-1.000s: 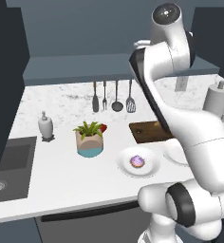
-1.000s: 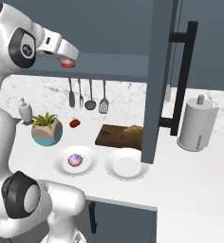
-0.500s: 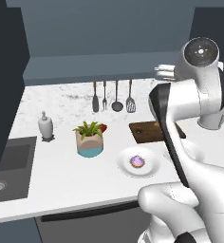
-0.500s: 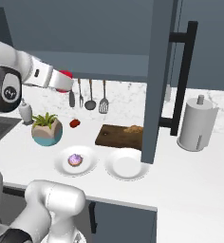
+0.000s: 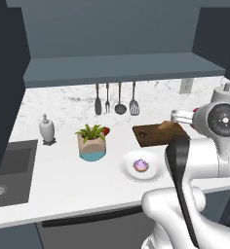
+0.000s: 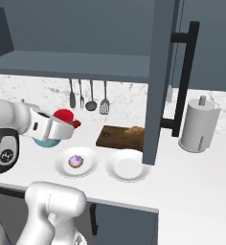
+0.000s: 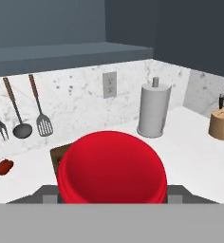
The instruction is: From the different types of pastries on the counter, select a croissant and place it on the cutting board. Then retrieve a jar of jam from the cabinet and place it alongside the croissant on the cutting board.
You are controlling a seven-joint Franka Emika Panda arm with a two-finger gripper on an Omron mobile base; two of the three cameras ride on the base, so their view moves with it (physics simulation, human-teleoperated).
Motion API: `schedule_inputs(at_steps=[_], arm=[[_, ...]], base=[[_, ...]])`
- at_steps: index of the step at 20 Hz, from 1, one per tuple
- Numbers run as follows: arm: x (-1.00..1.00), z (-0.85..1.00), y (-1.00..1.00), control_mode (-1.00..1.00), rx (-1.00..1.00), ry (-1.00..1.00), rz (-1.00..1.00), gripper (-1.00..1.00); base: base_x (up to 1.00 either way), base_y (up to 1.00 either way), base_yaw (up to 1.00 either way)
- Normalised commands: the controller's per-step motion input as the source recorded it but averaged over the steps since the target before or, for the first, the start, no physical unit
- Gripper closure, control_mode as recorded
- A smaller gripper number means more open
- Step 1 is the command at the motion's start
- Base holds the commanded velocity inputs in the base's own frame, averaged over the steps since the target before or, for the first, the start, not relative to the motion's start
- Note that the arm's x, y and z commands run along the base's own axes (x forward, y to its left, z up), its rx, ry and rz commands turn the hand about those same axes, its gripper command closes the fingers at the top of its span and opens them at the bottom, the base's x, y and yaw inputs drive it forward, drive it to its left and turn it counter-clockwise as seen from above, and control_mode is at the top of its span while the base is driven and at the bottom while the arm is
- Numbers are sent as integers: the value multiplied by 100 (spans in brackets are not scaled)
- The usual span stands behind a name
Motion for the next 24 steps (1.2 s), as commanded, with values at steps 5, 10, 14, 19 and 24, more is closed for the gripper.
schedule_inputs(at_steps=[5, 10, 14, 19, 24], arm=[[24, -42, -1, -100, 0, 0, -3, 100], [61, -24, 0, -100, 2, 0, -5, 100], [58, -31, -1, -100, 2, -6, -5, 100], [18, -61, -3, -100, 0, -16, -2, 100], [2, -68, -11, -100, 0, -20, -1, 100]], base=[[0, 0, 0], [0, 0, 0], [0, 0, 0], [0, 0, 0], [0, 0, 0]])
